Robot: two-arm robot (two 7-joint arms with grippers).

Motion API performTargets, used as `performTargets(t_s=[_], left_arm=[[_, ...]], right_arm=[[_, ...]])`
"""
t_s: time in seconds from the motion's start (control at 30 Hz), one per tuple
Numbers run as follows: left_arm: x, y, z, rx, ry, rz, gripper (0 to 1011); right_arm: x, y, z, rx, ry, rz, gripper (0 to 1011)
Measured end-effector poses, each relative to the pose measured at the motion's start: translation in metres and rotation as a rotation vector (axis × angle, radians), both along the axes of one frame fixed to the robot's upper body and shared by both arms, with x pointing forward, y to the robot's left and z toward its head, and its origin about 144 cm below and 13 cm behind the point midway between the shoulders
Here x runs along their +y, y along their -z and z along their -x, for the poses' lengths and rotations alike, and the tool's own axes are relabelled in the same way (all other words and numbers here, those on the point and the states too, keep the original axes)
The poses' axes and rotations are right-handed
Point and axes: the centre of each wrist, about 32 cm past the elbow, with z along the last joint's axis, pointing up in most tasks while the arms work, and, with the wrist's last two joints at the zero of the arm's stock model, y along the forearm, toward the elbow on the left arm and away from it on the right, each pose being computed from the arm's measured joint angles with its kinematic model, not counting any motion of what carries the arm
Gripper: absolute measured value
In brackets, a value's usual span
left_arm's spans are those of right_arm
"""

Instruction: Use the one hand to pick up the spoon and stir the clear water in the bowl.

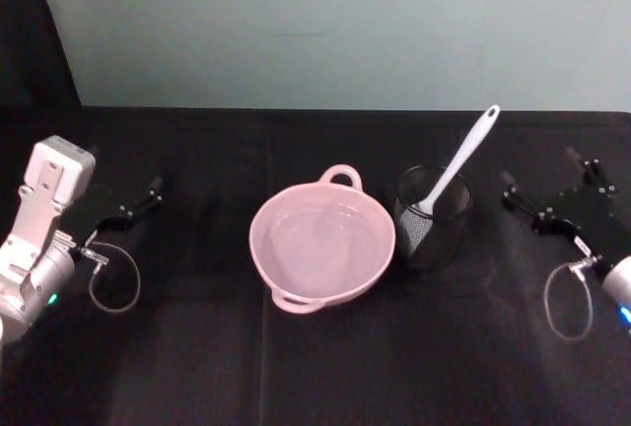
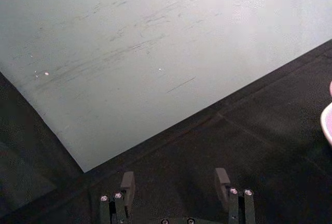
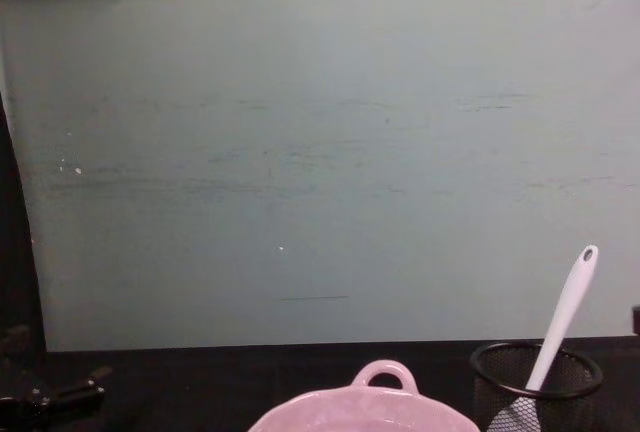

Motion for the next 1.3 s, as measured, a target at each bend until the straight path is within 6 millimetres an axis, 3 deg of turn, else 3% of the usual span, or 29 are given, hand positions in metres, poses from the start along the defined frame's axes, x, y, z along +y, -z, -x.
performTargets(t_s=[0.6,1.0,1.3], left_arm=[[0.0,0.0,0.0,0.0,0.0,0.0,1011],[0.0,0.0,0.0,0.0,0.0,0.0,1011],[0.0,0.0,0.0,0.0,0.0,0.0,1011]], right_arm=[[0.029,0.0,-0.057,0.134,-0.064,-0.389,1003],[0.041,0.005,-0.072,0.187,-0.08,-0.606,998],[0.043,0.008,-0.072,0.205,-0.076,-0.664,786]])
